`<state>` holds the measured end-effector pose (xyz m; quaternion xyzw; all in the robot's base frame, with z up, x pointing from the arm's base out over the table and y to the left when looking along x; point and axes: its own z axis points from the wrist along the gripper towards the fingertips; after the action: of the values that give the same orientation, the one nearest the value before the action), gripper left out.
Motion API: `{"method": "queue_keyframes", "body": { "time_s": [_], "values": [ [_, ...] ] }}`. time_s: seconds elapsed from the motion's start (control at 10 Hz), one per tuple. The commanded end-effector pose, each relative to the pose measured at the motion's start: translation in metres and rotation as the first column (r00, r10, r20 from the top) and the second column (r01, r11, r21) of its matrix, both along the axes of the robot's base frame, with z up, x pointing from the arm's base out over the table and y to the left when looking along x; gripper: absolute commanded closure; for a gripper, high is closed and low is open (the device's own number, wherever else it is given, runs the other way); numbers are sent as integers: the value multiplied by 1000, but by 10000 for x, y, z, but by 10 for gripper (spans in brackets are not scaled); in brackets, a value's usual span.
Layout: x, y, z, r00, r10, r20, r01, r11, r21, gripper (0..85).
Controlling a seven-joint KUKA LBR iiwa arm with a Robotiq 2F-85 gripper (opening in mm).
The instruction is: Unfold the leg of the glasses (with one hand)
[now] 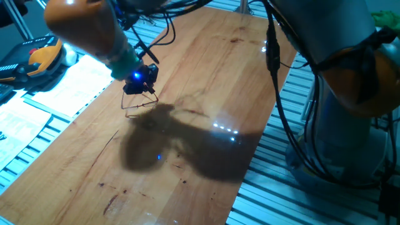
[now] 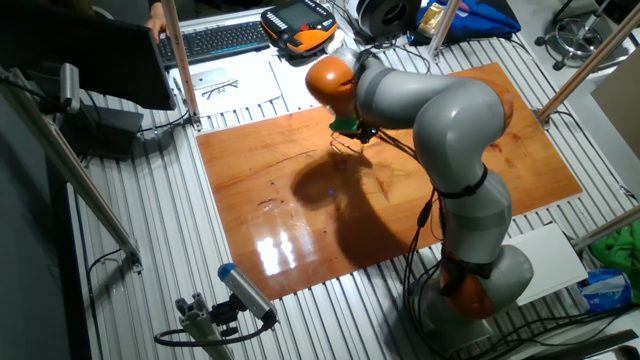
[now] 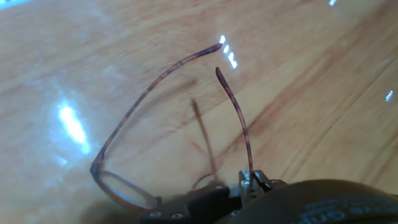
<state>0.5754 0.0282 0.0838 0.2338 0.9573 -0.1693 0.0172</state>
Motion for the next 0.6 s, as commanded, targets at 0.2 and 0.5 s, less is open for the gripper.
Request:
{"method": "queue_keyframes", "body": {
  "time_s": [0.2,0.5],
  "values": [
    [50,59,-120,974,227,24,-223,929,295,850],
    [10,257,-261,904,428,20,-392,808,439,850]
  ]
}}
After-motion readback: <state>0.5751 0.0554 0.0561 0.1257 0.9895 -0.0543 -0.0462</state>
